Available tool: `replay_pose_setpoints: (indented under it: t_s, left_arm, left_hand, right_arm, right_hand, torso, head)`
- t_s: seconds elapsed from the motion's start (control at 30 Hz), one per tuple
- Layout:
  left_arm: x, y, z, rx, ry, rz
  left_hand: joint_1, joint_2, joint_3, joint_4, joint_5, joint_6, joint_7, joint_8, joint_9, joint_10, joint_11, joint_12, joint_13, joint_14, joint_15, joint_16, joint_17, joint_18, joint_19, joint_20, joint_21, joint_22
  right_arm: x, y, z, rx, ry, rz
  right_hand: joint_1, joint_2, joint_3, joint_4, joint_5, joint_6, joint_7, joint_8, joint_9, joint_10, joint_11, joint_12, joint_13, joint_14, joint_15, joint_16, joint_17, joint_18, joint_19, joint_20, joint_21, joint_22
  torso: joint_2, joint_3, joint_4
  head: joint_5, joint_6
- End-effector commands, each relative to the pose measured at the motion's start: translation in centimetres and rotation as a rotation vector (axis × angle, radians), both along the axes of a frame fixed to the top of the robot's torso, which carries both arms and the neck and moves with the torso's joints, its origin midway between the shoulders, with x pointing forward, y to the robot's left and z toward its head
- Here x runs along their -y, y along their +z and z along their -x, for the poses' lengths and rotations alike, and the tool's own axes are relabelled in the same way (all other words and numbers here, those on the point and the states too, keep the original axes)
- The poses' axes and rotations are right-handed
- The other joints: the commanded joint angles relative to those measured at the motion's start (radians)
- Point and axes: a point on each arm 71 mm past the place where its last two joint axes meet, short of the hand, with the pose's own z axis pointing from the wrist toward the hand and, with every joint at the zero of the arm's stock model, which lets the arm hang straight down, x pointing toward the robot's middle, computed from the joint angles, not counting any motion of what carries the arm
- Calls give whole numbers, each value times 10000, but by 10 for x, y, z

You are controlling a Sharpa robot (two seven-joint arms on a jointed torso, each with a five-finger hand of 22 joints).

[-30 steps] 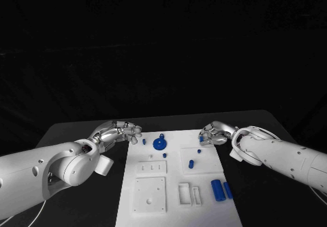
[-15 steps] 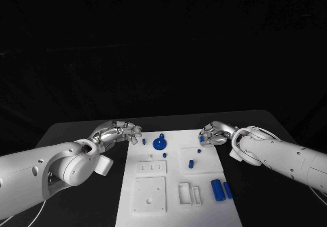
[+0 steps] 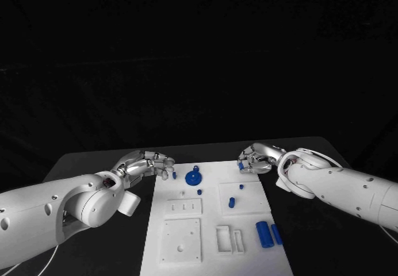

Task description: Assemble the parts on the task board

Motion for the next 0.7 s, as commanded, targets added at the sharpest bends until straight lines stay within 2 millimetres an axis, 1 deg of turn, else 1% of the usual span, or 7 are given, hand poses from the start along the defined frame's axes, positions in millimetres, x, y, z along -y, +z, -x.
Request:
replay_pose_setpoints:
  t_s: [0.03,0.23,0.37,0.47,0.53,0.6,0.7]
  left_arm:
    - [3,-4,-2,-623,37,-570]
    - [12,-2,-3,-699,-1,-1080]
    - [24,1,-8,-942,-159,-1415]
    - [30,2,-9,-1294,-293,-1468]
    - [33,4,-12,-1537,-111,-1207]
    - [37,6,-12,-1462,-254,-1117]
    - [43,8,-12,-1558,-517,-1244]
  left_hand:
    - [-181,-18,-42,55,55,183,-58,74,35,200,-93,109,52,184,-100,164,49,162,119,-72,64,-1]
    - [-391,-47,-85,182,1,383,-137,83,57,467,-217,222,120,408,-251,434,128,138,282,-198,139,-43]
    - [-705,-146,-172,460,-121,673,-252,86,72,956,-448,466,255,787,-536,911,276,177,720,-453,433,-16]
    - [-930,-288,-257,640,-282,804,-313,68,72,1259,-589,670,359,1031,-708,1213,367,209,978,-605,626,13]
    - [-1016,-487,-325,669,-468,820,-329,25,60,1365,-634,758,406,1118,-788,1352,402,214,1081,-679,710,17]
    - [-1078,-677,-373,681,-499,778,-315,-32,41,1347,-629,769,416,1098,-806,1391,402,206,1100,-714,734,7]
    - [-1236,-759,-425,779,-516,769,-298,-66,33,1296,-608,756,415,1053,-795,1403,391,179,1092,-725,736,-11]
  right_arm:
    - [-9,9,1,386,-299,823]
    - [-29,25,6,723,-292,1289]
    - [-50,34,15,975,-158,1467]
    - [-64,37,20,1048,92,1516]
    - [-74,40,25,1272,485,1698]
    - [-86,44,33,1664,864,1995]
    - [-101,48,39,1712,1164,1961]
  right_hand:
    - [-101,-8,-30,-33,-7,511,300,74,174,81,10,70,18,-26,-65,-27,14,572,4,-67,40,179]
    - [-93,-74,21,-38,-172,541,283,66,178,110,-7,70,20,-23,-82,-32,20,572,16,-84,37,169]
    - [-82,-177,89,-11,-225,569,274,55,178,138,-18,74,29,-17,-91,-37,25,572,28,-93,35,163]
    - [-67,-228,150,19,-213,587,269,48,177,147,-21,67,25,-13,-96,-40,28,572,37,-99,33,158]
    - [-34,-325,216,32,-227,596,266,36,174,151,-24,59,21,-11,-100,-45,30,572,43,-106,29,155]
    - [-8,-355,249,29,-215,598,266,28,172,144,-25,46,12,-9,-101,-48,30,572,44,-109,28,155]
    - [-5,-422,283,57,-261,614,266,22,171,158,-25,48,18,-5,-100,-52,31,572,52,-110,28,154]
  torso:
    - [-67,1,-38]
    - [-153,-6,-57]
    - [-267,-35,-86]
    - [-329,-31,-105]
    - [-376,-33,-118]
    - [-412,-33,-113]
    - [-459,-24,-116]
  head:
    - [17,30]
    - [41,102]
    - [112,93]
    - [171,102]
    - [213,95]
    - [234,62]
    - [222,25]
